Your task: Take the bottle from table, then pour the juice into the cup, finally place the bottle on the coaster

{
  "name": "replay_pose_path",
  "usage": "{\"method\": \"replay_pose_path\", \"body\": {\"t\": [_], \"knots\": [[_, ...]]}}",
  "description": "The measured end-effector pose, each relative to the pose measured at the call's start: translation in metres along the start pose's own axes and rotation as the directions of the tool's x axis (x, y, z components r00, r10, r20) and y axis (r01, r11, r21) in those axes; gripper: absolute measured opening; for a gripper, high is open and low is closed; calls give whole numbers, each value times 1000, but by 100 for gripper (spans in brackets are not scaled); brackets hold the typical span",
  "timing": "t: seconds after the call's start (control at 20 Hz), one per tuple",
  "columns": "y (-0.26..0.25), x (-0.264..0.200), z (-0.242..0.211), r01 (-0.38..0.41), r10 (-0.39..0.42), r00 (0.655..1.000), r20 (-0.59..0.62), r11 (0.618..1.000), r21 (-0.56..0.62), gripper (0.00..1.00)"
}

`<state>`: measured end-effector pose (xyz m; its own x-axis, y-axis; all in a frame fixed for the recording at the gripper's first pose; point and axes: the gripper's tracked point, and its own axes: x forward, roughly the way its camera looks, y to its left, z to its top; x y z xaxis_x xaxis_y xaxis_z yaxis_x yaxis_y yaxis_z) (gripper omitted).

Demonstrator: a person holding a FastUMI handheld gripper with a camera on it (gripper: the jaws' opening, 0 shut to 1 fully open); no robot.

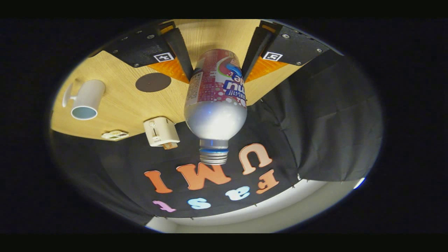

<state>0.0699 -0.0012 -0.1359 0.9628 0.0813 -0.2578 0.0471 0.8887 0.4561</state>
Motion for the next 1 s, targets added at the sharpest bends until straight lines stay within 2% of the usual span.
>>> {"method": "replay_pose_path", "body": {"t": [0.25,0.5,0.65,1.0], "knots": [[-9,2,7,-14,14,1000,2,976,217,75],[-24,3,14,-40,36,999,18,912,408,75],[-36,6,19,-41,27,999,35,860,508,75],[-66,4,32,-58,-4,996,85,706,706,74]]}}
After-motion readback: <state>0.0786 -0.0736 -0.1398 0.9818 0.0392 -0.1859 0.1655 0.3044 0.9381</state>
